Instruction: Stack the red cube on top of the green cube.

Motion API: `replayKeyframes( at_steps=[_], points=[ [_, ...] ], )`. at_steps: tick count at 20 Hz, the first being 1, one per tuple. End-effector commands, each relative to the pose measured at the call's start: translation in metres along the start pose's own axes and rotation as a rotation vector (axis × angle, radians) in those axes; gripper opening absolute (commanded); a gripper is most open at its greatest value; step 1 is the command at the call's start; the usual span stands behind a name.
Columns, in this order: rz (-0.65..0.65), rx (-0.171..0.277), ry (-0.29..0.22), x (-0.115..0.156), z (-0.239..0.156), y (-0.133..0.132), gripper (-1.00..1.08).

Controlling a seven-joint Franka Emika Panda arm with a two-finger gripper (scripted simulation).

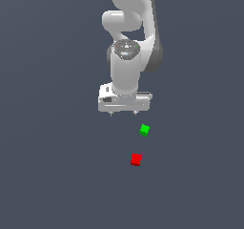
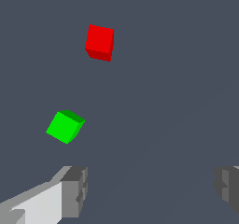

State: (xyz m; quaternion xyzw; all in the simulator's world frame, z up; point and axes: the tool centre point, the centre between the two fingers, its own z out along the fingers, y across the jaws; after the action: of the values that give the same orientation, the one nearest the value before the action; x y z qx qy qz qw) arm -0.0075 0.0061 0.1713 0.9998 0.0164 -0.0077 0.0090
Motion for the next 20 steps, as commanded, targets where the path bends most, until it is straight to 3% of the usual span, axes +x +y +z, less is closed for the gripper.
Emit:
replayKeyframes(
  at_steps=[1, 10, 20],
  points=[
    [0.000, 0.000, 0.000, 0.000, 0.000, 0.000, 1.00],
    [0.019, 0.002, 0.001, 0.014, 0.010, -0.007, 1.00],
    [0.075, 0.008, 0.005, 0.057, 0.040, -0.025, 1.00]
  ],
)
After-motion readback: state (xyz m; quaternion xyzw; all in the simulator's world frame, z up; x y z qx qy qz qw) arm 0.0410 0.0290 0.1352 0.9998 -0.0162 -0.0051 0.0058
